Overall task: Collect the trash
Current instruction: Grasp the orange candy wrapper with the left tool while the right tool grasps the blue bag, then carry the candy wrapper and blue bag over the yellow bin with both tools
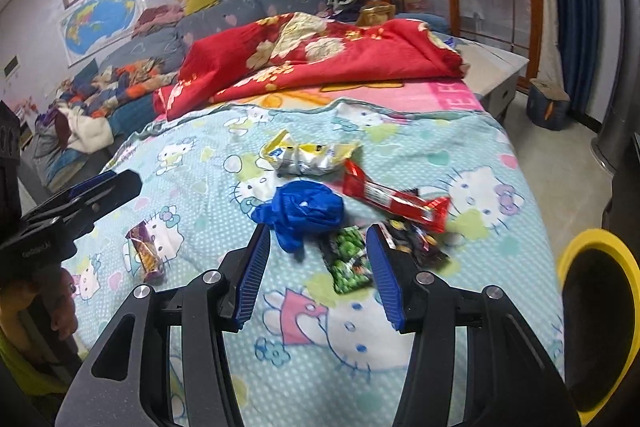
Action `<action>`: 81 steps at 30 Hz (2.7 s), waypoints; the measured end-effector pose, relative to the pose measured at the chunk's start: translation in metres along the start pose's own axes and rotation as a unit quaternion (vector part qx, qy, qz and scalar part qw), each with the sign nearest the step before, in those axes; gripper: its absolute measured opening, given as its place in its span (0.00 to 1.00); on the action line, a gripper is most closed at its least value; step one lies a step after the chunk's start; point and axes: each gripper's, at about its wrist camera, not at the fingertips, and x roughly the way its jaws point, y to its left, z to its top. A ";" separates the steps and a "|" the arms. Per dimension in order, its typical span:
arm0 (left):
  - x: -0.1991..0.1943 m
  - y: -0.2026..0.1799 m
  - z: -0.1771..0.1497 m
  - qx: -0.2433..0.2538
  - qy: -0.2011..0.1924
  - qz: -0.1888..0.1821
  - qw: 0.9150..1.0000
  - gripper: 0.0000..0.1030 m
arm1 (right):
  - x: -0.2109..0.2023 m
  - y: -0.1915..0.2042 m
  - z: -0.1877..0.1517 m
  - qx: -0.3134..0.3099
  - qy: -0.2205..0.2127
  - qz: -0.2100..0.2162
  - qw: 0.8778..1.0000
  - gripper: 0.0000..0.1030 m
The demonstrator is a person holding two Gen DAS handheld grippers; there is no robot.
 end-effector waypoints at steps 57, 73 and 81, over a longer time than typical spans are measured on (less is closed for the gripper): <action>0.004 -0.023 -0.040 0.040 0.055 -0.074 0.995 0.20 | -0.009 0.004 -0.017 0.023 -0.010 0.066 0.997 0.11; -0.006 -0.067 -0.039 0.083 0.040 -0.115 0.989 0.20 | -0.045 -0.032 -0.030 0.052 -0.033 0.024 0.998 0.11; -0.006 -0.088 -0.035 0.090 0.036 -0.133 0.986 0.20 | -0.058 -0.049 -0.039 0.069 -0.038 0.008 0.997 0.11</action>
